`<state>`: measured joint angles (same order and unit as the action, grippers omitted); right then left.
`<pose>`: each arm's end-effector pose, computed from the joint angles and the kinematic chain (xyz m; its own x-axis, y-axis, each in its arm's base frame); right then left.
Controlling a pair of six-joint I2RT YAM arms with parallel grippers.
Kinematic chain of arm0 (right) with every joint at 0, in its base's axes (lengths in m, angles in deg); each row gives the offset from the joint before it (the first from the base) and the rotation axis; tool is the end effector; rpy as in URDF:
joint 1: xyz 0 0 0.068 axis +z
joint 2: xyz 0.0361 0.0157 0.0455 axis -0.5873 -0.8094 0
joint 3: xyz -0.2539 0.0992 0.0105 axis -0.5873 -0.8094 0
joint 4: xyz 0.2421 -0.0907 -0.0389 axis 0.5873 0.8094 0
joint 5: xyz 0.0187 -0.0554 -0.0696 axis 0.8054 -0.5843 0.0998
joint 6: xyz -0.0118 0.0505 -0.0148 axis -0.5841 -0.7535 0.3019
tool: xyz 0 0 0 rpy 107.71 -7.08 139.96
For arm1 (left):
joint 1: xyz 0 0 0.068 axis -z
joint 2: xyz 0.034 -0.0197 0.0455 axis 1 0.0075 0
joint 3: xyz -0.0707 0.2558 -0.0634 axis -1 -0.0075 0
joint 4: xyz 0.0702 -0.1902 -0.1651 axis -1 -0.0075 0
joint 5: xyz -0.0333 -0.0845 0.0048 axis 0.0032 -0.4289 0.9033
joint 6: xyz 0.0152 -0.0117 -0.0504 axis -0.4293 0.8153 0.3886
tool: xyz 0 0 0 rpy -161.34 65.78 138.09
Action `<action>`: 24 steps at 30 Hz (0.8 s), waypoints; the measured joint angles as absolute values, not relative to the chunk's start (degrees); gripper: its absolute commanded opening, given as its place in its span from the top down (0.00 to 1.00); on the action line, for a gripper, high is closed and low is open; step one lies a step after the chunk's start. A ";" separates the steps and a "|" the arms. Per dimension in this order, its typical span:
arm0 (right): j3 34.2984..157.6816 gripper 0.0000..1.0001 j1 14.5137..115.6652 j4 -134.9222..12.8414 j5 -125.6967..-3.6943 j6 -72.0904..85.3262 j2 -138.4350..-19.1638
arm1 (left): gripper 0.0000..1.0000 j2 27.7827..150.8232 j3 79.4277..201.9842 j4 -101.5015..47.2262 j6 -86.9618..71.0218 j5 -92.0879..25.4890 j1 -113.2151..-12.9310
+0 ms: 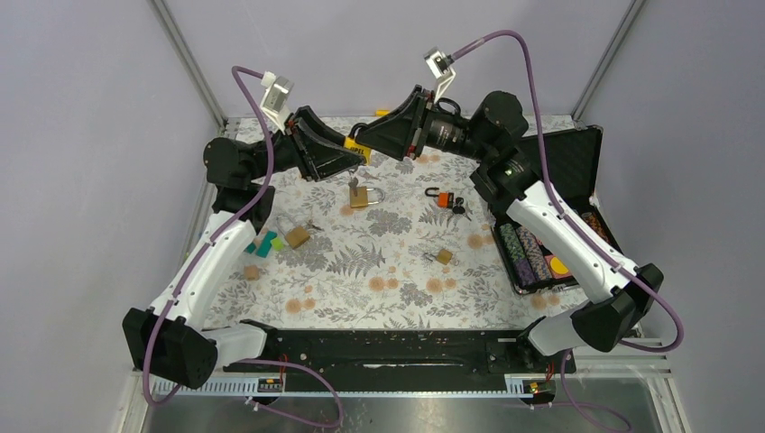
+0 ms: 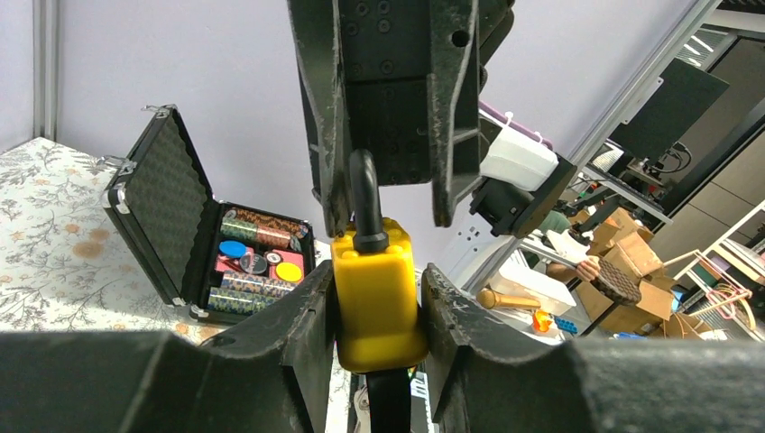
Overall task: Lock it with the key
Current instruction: Lock the lock.
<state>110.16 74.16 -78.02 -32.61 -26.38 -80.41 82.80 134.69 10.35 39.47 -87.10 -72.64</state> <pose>0.2336 0.2127 0.5056 -0.3588 0.3444 -0.8676 -0.9198 0.0280 0.3915 0.2254 -0.1016 0.4625 -0.4017 -0.2975 -0.8661 0.9102 -0.0250 -0.4135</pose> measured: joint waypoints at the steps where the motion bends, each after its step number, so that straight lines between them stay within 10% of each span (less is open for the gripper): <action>1: 110.18 0.59 74.16 -78.24 -32.55 -26.69 -80.70 | 1.00 82.82 134.69 10.55 39.85 -87.06 -72.64; 7: 110.75 0.91 74.22 -79.83 -32.46 -28.87 -81.97 | 0.95 83.35 134.69 14.51 43.98 -88.08 -72.71; 11: 111.05 1.00 74.22 -80.25 -32.74 -28.78 -81.99 | 0.42 83.72 134.69 16.39 46.36 -88.26 -72.71; 15: 111.05 1.00 74.27 -78.63 -34.38 -28.15 -81.99 | 0.14 83.35 134.80 13.00 43.13 -87.58 -72.71; 24: 110.05 1.00 74.27 -74.59 -41.16 -24.06 -80.11 | 0.10 80.00 134.07 -7.55 28.44 -80.46 -72.82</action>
